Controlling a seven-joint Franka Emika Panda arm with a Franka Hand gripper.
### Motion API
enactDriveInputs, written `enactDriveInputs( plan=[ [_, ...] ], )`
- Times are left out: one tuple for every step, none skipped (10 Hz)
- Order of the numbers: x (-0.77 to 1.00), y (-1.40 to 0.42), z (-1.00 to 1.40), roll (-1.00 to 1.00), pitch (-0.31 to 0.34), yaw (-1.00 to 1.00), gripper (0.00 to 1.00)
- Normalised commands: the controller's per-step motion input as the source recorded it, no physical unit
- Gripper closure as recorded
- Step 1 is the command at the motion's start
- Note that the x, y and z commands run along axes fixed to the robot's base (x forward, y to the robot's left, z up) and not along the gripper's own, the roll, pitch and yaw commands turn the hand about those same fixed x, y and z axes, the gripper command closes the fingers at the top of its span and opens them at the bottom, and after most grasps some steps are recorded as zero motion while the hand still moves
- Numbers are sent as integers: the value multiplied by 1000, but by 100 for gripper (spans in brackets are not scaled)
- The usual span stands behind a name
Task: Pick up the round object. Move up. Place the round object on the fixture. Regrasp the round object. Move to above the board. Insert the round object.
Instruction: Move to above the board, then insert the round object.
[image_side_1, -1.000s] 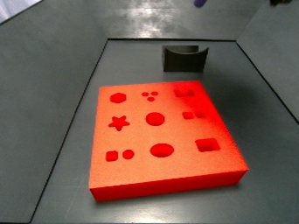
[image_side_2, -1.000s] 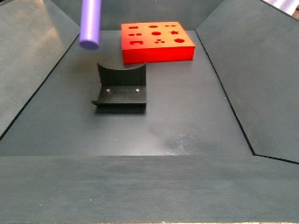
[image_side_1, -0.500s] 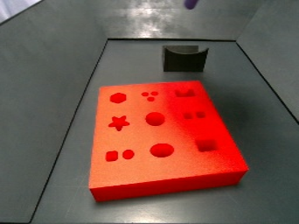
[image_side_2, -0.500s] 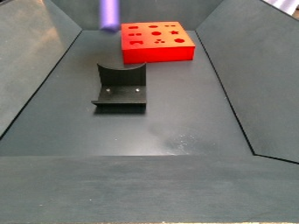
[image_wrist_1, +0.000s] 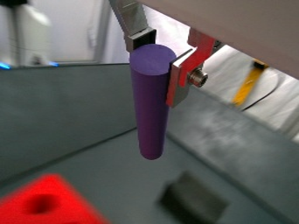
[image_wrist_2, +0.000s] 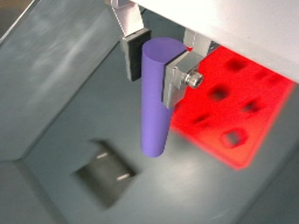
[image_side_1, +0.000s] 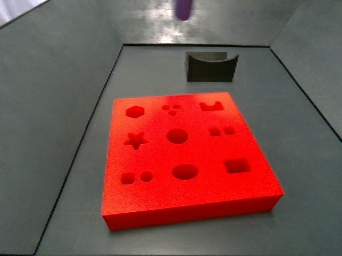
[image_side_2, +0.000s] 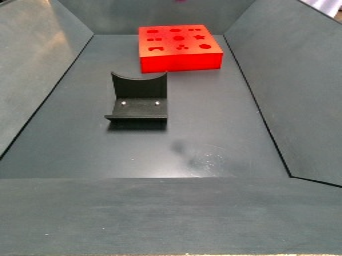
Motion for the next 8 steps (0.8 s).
enactDriveInputs(
  plan=[
    [-531, -456, 231, -1000, -16, -15, 100],
    [-241, -147, 68, -1000, -11, -12, 100],
    [-157, -96, 40, -1000, -9, -17, 100],
    [-91, -53, 43, -927, -18, -18, 100],
    [-69, -12, 11, -687, -28, -14, 100],
    [-54, 10, 0, -408, -32, -6, 100],
    [-44, 5, 9, -302, -34, -5, 100],
    [-31, 0, -169, 0, 0, 0, 100]
  ],
)
